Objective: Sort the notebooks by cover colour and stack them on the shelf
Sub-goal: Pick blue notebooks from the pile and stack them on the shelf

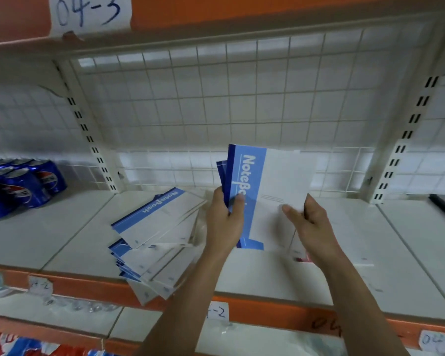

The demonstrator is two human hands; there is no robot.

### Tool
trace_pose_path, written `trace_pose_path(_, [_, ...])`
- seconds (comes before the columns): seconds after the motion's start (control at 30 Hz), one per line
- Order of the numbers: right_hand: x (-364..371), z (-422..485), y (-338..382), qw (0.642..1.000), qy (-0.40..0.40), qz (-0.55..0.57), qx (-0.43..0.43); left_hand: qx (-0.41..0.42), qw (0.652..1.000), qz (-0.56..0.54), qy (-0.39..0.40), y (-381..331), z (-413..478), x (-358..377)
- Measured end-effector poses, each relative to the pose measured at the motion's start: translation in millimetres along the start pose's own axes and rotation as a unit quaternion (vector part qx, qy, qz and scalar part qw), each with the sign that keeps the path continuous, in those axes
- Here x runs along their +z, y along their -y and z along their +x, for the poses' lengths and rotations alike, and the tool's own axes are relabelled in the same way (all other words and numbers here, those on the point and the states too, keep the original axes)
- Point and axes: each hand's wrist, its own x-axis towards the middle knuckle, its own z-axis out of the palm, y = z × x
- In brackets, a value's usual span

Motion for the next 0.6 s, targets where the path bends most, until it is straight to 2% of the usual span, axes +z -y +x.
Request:
trace_pose_path(0.1, [-6, -2, -9, 0.998, -0.025, -0.051, 0.007, 0.019, 0.998, -0.046, -0.024, 7, -11, 11])
trace_pose_path(0.27, [6, -19, -28, 0.998, -0.040, -0.002, 0.049, -0.040, 0.998, -0.052, -0.012, 30, -25, 26])
trace_pose_path(0.43, [13, -26, -43, 0.996, -0.061, 0.004, 0.065, -0.062, 0.998, -0.009, -0.011, 36, -31, 26])
trace_pose_path(0.6, [18, -27, -37, 0.993, -0.092, -0.050, 0.047, -0.090, 0.992, 0.075, 0.044, 39, -35, 24])
